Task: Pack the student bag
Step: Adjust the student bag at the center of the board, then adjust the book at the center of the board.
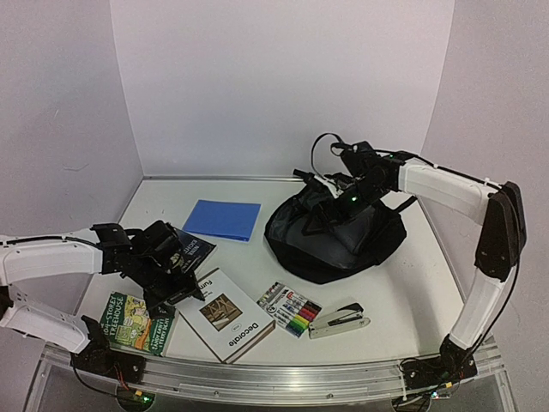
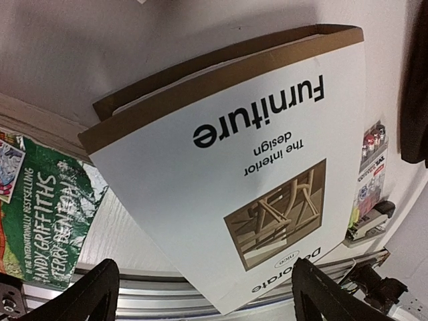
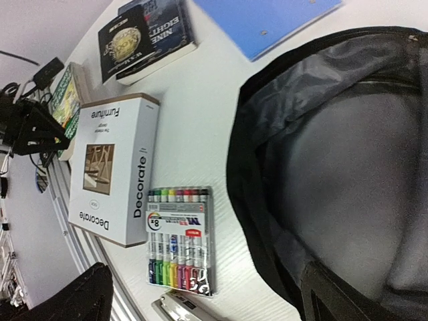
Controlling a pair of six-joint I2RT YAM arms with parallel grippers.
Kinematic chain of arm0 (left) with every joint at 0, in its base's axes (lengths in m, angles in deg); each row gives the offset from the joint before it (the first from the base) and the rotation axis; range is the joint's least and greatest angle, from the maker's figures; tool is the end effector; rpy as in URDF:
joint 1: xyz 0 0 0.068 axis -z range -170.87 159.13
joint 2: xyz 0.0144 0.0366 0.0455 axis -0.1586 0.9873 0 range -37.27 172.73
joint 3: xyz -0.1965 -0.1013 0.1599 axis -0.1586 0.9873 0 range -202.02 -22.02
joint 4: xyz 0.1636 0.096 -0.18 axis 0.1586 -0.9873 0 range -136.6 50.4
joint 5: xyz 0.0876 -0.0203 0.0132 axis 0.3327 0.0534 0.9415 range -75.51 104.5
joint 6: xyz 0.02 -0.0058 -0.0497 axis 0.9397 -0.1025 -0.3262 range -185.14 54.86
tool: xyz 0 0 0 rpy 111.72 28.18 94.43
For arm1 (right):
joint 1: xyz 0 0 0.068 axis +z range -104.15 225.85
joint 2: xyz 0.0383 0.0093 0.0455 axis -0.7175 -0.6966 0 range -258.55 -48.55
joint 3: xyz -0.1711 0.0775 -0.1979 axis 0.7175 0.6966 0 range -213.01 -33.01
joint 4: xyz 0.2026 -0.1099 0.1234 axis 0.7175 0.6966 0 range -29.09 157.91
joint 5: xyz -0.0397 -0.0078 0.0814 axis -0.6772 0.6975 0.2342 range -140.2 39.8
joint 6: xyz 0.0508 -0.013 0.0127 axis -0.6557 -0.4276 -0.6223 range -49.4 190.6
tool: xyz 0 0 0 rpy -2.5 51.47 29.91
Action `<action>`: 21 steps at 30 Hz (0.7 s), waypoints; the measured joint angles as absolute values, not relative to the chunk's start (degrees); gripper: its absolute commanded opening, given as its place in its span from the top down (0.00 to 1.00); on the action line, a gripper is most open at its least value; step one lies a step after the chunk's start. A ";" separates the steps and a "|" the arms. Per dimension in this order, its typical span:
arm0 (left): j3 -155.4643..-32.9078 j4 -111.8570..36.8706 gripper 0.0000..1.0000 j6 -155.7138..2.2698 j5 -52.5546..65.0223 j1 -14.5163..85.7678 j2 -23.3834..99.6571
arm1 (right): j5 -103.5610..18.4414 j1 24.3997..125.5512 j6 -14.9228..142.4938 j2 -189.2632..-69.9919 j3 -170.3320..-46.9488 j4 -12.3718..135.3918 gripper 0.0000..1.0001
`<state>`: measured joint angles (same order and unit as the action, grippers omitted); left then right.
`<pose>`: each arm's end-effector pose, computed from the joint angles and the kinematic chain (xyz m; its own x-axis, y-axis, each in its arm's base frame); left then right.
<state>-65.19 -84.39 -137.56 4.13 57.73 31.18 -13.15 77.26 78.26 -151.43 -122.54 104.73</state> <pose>0.1323 -0.1599 0.2063 -0.9299 -0.3632 0.0582 -0.3574 0.8549 -0.3760 0.3187 0.2199 0.2866 -0.6180 -0.5021 -0.6049 -0.7842 0.4479 0.4294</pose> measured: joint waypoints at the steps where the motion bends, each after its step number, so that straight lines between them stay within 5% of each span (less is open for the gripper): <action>1: -64.73 -83.62 0.15 -138.47 4.17 57.86 31.28 | -12.55 78.09 78.20 -151.97 -122.57 104.49 0.05; 8: -62.75 -77.45 0.27 -140.55 4.38 57.99 36.84 | -10.30 82.55 77.57 -159.13 -123.28 102.68 0.08; 15: -63.04 -70.95 0.51 -138.82 6.29 57.99 40.49 | -8.52 86.67 77.48 -165.50 -125.10 101.25 0.09; 21: -68.08 -68.43 0.58 -133.83 7.23 57.78 47.43 | -5.21 88.79 77.30 -172.49 -128.81 100.87 0.09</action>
<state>-68.08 -68.43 -133.83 7.23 57.78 47.43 -5.21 88.79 77.30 -172.49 -128.81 100.87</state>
